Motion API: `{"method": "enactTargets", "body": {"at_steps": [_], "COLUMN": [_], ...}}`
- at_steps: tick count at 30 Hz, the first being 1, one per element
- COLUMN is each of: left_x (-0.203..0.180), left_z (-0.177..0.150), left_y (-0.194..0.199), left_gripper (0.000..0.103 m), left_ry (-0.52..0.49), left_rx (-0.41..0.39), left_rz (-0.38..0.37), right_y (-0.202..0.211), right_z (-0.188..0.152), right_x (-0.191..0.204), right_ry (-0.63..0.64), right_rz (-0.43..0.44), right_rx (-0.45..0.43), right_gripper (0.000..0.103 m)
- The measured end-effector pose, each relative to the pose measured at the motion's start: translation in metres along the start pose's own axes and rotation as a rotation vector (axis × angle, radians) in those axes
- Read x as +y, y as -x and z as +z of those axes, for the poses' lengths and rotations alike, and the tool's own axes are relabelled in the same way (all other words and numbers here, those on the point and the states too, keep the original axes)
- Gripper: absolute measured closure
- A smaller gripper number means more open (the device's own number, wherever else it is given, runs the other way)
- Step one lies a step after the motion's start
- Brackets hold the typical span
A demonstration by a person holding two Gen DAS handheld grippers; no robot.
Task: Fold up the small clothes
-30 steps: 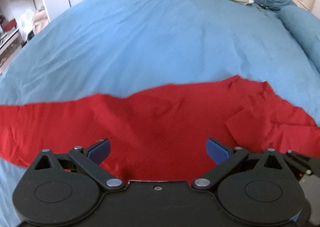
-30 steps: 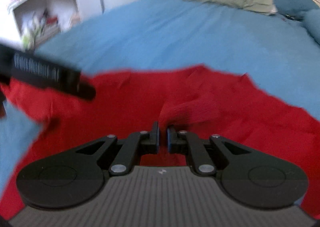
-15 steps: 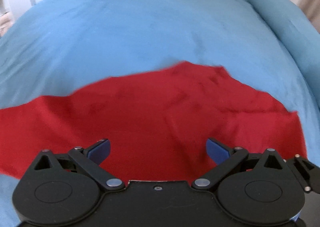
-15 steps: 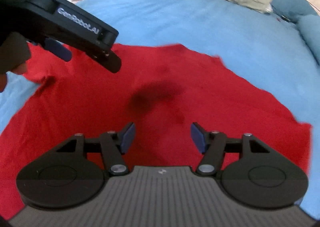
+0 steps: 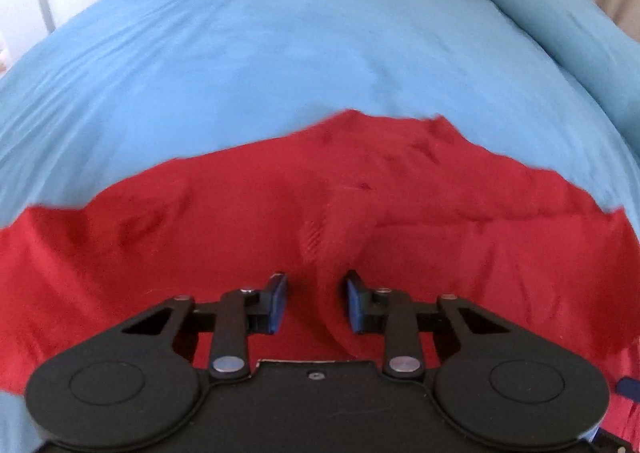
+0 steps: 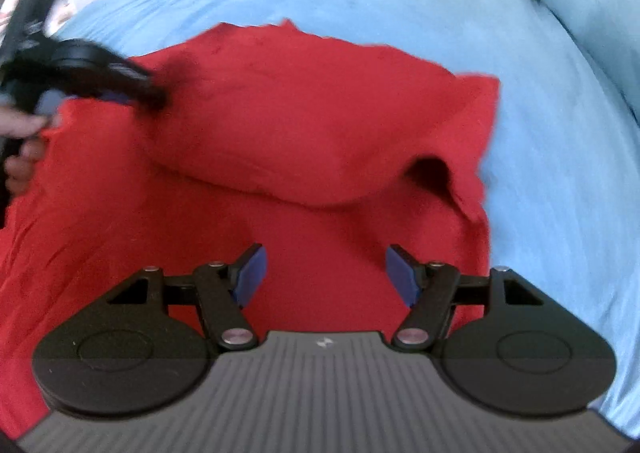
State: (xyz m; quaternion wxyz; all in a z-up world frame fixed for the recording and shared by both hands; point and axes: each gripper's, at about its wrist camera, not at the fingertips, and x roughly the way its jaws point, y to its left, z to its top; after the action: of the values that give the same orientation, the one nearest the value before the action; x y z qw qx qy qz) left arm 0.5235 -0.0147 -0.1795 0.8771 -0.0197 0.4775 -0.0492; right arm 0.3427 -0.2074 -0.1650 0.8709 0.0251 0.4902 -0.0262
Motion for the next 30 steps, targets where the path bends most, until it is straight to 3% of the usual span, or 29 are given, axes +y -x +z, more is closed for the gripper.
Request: {"method": "enactTargets", "body": {"at_steps": [3,10,15,17,23,26,27,30], "left_x": [0.017,0.031,0.036,0.043,0.047,0.044,0.042,0.044], "left_z": [-0.009,-0.009,-0.008,-0.012,-0.018,-0.014,-0.012,-0.008], "left_y": [0.003,0.002,0.002,0.005,0.012,0.008,0.007,0.015], "left_gripper": [0.067,0.04,0.04,0.044,0.051,0.072,0.096,0.097], "left_ry": [0.031,0.135,0.293,0.339,0.357,0.351,0.349,0.335], "left_rx": [0.023,0.0,-0.001,0.002,0.0,0.009,0.015,-0.031], "left_rz": [-0.042,-0.176,-0.137,-0.079,-0.075,-0.114,-0.123,-0.107], "right_y": [-0.008,-0.01,-0.017,-0.017,-0.018,-0.018,-0.019,-0.022], "right_z": [0.002,0.01,0.016,0.016,0.019,0.019,0.02,0.022], "right_x": [-0.016,-0.032,-0.031,-0.032,-0.034,-0.035,-0.035,-0.035], "right_ry": [-0.044,-0.064,-0.069,-0.081,-0.103,-0.103,-0.103,-0.102], "right_rz": [0.006,0.033,0.023,0.019,0.018,0.017,0.016,0.024], "right_rx": [0.013,0.021,0.012,0.01,0.006,-0.001,-0.006,-0.023], "right_gripper": [0.021,0.019,0.019,0.019,0.018,0.017,0.017,0.013]}}
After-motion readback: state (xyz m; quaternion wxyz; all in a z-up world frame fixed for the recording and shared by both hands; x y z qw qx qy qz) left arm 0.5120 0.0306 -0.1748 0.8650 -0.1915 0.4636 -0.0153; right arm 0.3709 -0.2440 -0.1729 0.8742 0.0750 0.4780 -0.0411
